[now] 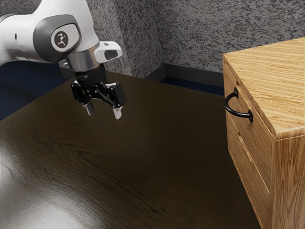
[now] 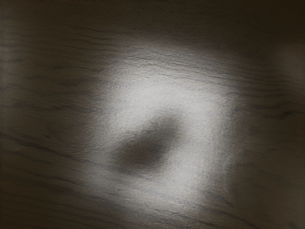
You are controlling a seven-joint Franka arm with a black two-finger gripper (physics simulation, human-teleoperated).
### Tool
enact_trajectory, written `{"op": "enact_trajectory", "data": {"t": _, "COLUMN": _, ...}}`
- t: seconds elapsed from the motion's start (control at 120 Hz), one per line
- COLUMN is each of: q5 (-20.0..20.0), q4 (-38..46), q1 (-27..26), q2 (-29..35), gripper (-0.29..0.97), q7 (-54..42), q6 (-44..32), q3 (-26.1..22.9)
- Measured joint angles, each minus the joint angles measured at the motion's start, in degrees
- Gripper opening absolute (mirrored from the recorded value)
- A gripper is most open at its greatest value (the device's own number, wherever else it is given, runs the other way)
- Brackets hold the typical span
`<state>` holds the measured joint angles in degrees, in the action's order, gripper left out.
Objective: Pull the drawer handle with one arm to open the drawer
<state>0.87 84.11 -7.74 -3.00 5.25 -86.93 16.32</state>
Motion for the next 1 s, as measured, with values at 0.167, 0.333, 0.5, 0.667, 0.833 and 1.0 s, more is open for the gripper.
{"op": "enact_trajectory", "data": {"t": 0.167, "q5": 1.06, "q4": -0.27, "q1": 1.6, "q2": 0.46, "gripper": 0.68, "q7": 0.19, "q6": -0.01, "q3": -1.06}}
{"op": "enact_trajectory", "data": {"t": 0.333, "q5": 3.45, "q4": -3.89, "q1": 3.84, "q2": 6.63, "gripper": 0.68, "q7": 4.56, "q6": -1.07, "q3": -4.01}}
{"op": "enact_trajectory", "data": {"t": 0.5, "q5": 11.63, "q4": -3.31, "q1": 0.66, "q2": -1.25, "gripper": 0.68, "q7": 15.27, "q6": -11.23, "q3": -5.61}}
{"op": "enact_trajectory", "data": {"t": 0.667, "q5": 13.54, "q4": -3.19, "q1": -0.54, "q2": -1.63, "gripper": 0.68, "q7": 23.69, "q6": -19.24, "q3": -5.65}}
{"op": "enact_trajectory", "data": {"t": 0.833, "q5": 14.09, "q4": 3.91, "q1": -1.22, "q2": 4.46, "gripper": 0.68, "q7": 29.93, "q6": -25.27, "q3": -5.67}}
{"op": "enact_trajectory", "data": {"t": 1.0, "q5": 14.35, "q4": 10.73, "q1": -6.25, "q2": 8.63, "gripper": 0.68, "q7": 34.85, "q6": -32.9, "q3": -5.82}}
